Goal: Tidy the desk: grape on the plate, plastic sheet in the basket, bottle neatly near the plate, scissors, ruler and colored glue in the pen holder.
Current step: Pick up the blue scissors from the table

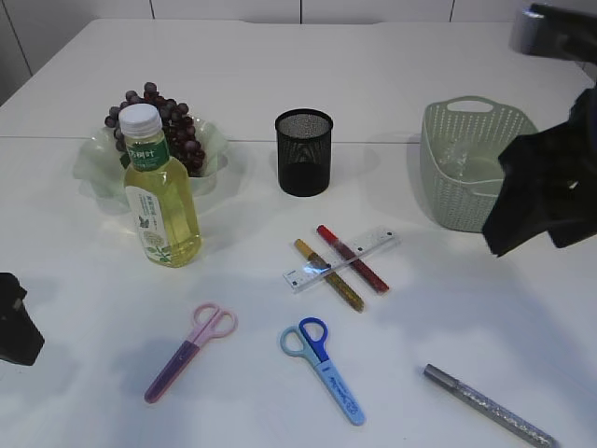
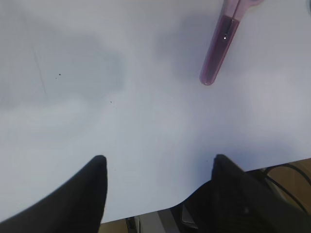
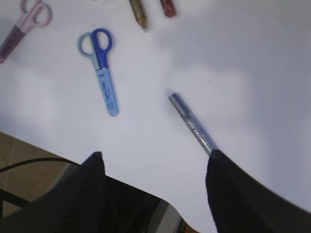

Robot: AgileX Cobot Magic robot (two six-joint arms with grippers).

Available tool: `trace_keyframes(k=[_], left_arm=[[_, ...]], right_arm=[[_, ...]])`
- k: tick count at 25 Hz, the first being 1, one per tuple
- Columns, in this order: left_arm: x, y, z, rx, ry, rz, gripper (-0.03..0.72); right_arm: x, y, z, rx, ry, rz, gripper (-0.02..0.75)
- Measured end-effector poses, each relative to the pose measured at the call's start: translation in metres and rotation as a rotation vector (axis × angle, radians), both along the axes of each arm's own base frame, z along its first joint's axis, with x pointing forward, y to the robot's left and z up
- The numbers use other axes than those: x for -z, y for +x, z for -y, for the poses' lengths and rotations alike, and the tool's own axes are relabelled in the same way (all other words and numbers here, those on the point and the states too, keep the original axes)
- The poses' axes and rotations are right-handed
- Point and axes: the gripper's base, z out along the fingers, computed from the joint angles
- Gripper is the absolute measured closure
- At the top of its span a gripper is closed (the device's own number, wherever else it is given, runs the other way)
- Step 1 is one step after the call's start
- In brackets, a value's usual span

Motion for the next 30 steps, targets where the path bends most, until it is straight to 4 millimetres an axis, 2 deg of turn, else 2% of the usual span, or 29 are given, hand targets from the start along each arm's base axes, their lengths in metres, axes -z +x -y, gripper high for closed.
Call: trace_keyframes(k=[5,11,19,23,26,30], left_arm=[[0.0,0.0,0.0,0.0,0.0,0.0,0.199],[0.0,-0.001,0.0,0.004,0.002,-0.011,0.202],[0.001,-0.005,-0.001,0.015,0.014,-0.059,0.21],[0.001,-0.007,-0.001,0.018,0.017,-0.077,0.211],[0.002,-0.008,-0.002,0.022,0.021,-0.092,0.218],[0.002,-0.009,-0.002,0.024,0.022,-0.093,0.231]], right_arm=[[0.018,0.0,-0.039,-0.109,-0.004,-0.062,0.231],[0.056,0.006,-0.094,-0.173,-0.033,-0.147,0.231],[0.096,0.033,-0.162,-0.244,-0.167,-0.15,0.231],[0.122,0.043,-0.177,-0.241,-0.205,-0.189,0.231],[0.141,0.047,-0.179,-0.243,-0.246,-0.216,0.231],[0.156,0.051,-0.181,-0.245,-0.266,-0.227,0.231]])
